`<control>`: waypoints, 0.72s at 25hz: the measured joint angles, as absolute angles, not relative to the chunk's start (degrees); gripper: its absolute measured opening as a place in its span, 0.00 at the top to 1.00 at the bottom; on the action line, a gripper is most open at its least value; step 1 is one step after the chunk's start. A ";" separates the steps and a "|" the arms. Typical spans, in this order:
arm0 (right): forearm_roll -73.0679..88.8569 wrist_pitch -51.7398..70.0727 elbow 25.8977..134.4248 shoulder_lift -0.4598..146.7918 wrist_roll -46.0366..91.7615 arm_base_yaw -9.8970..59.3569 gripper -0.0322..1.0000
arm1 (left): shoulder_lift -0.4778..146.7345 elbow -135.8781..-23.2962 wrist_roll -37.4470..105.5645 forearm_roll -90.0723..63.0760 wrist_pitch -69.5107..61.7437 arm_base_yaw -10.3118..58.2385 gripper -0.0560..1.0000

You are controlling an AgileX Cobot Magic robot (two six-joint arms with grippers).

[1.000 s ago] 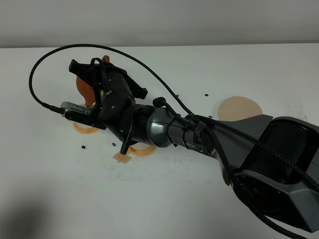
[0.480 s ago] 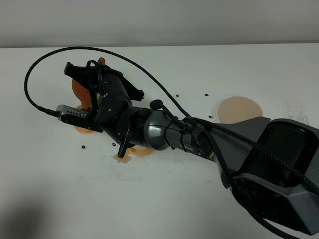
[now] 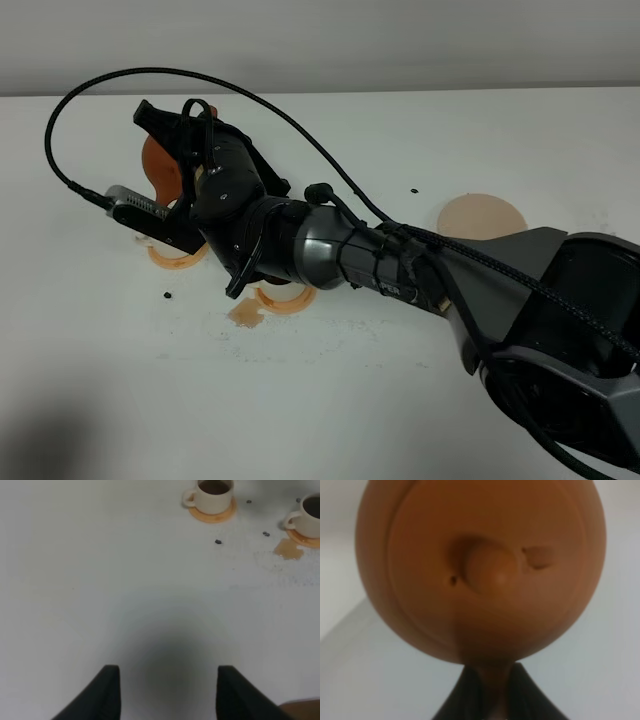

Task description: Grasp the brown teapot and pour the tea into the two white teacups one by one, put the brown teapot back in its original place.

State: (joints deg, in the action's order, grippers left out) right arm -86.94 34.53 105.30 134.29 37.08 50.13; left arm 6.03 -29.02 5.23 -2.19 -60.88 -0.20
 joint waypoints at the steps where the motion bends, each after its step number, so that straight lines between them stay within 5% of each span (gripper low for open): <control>1: -84.10 34.73 105.30 133.69 38.04 50.13 0.85 | 6.03 -29.02 5.23 -2.19 -60.88 -0.20 0.51; 18: -16.02 41.44 105.38 121.06 37.33 51.04 0.85 | 6.03 -29.02 5.18 -2.19 -60.88 -0.20 0.51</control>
State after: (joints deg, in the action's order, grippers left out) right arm -16.02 41.44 105.38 121.06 37.33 51.04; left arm 6.03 -29.02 5.18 -2.19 -60.88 -0.20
